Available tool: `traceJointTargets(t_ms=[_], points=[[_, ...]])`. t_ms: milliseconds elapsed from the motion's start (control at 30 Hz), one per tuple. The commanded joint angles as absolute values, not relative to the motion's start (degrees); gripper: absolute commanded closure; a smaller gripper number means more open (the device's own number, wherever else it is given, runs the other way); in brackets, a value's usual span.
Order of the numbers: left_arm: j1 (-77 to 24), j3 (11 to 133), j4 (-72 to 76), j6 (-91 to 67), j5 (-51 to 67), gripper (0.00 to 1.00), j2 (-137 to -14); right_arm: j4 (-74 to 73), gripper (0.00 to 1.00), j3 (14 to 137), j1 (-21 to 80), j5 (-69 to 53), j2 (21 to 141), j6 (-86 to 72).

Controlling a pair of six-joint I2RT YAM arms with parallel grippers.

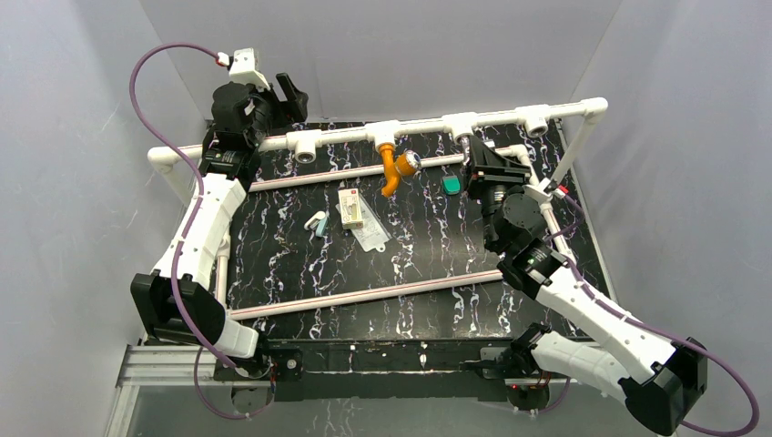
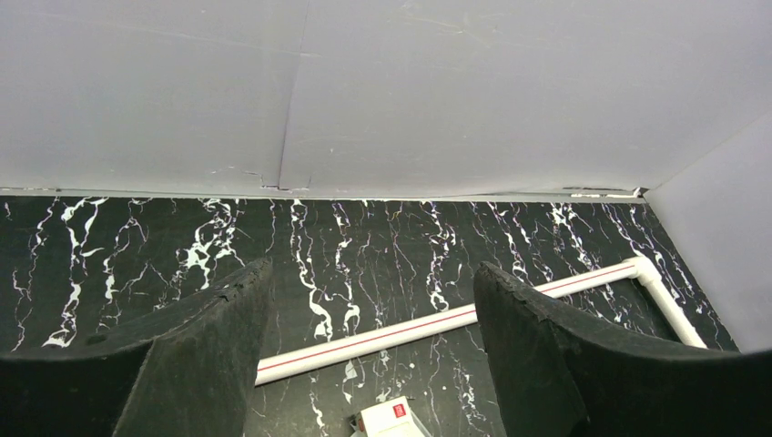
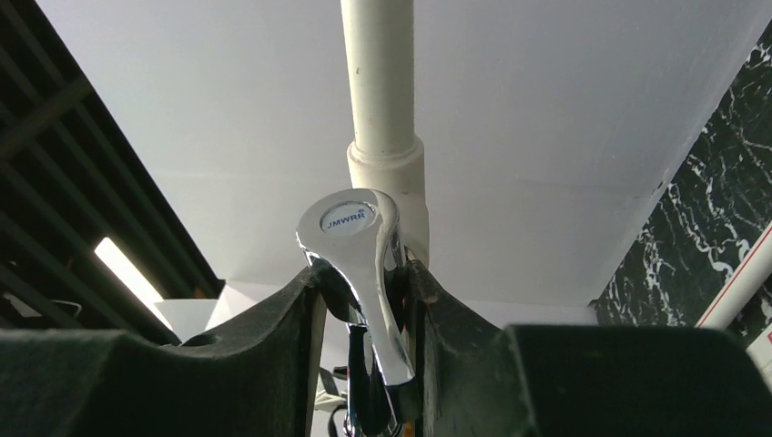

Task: Install the water faucets

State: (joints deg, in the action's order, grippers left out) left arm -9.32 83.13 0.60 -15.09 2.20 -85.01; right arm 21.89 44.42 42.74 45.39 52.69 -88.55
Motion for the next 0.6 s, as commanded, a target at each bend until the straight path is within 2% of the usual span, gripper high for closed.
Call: traceJointTargets(t_ms=[0, 100, 367, 467, 567], points=[[-8.54, 76.57, -13.92, -15.12, 2.02, 0.22, -91.85, 15.03, 0.99, 44.22, 45.07, 36.66, 52.21, -96.51], [-8.53, 76.55, -13.95, -15.12, 2.02, 0.22, -91.98, 14.48, 0.98, 44.41, 45.05, 36.51, 51.82, -95.25], [-8.53, 76.47, -13.92, -15.2, 1.93, 0.22, -92.04, 14.87, 0.45, 44.57, 45.0, 35.3, 50.03, -85.26], [-8.53, 76.58, -13.91, -15.12, 1.87, 0.22, -92.09, 15.41, 0.32, 44.4, 45.04, 34.09, 48.8, -81.67], [-8.51, 76.6, -13.91, -15.16, 1.85, 0.22, -91.94, 14.57, 0.24, 44.3, 45.04, 33.89, 47.37, -79.17]])
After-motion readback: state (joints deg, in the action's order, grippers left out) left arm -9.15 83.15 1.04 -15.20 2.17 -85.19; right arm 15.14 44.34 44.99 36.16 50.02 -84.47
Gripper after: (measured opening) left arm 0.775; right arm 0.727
